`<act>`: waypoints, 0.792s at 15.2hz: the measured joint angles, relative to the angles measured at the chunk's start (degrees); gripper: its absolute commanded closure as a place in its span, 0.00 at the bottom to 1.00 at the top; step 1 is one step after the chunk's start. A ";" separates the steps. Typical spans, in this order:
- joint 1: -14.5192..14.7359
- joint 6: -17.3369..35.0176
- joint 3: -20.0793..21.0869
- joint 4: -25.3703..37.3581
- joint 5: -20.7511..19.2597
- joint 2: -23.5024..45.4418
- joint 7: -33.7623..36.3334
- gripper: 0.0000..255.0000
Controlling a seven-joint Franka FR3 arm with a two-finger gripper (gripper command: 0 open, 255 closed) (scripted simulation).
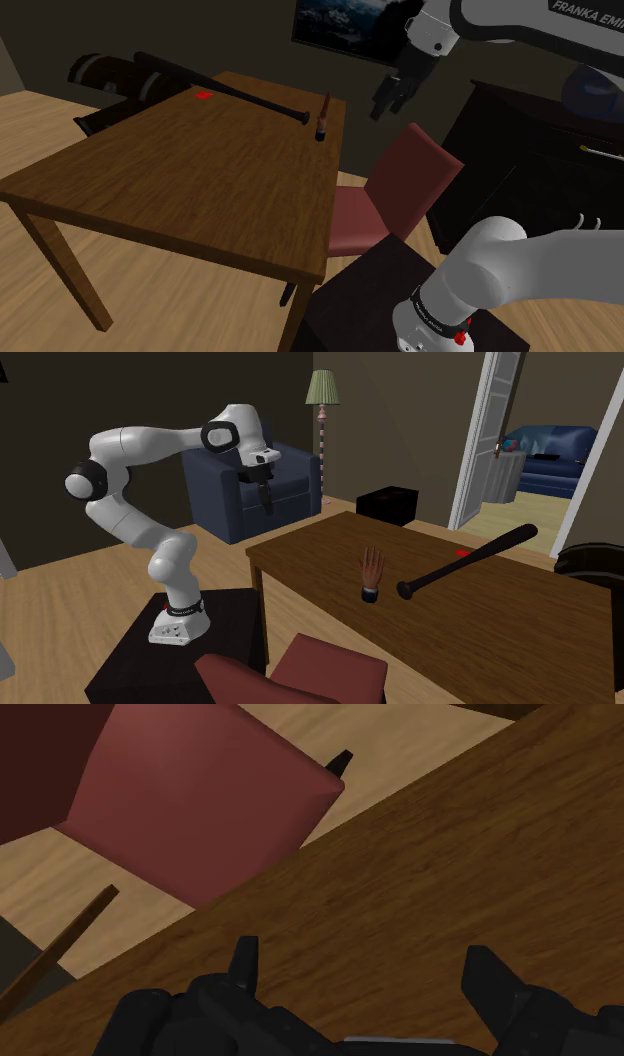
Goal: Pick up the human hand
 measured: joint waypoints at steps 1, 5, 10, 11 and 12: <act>0.00 0.00 0.00 0.00 0.00 0.00 0.00 0.00; -2.47 2.93 3.56 2.85 -0.01 6.40 8.28 0.00; -6.64 6.90 8.57 8.19 -1.62 17.31 22.22 0.00; -7.46 7.50 9.54 9.77 -2.20 19.88 25.16 0.00; -8.24 7.72 10.40 11.50 -2.83 22.30 28.08 0.00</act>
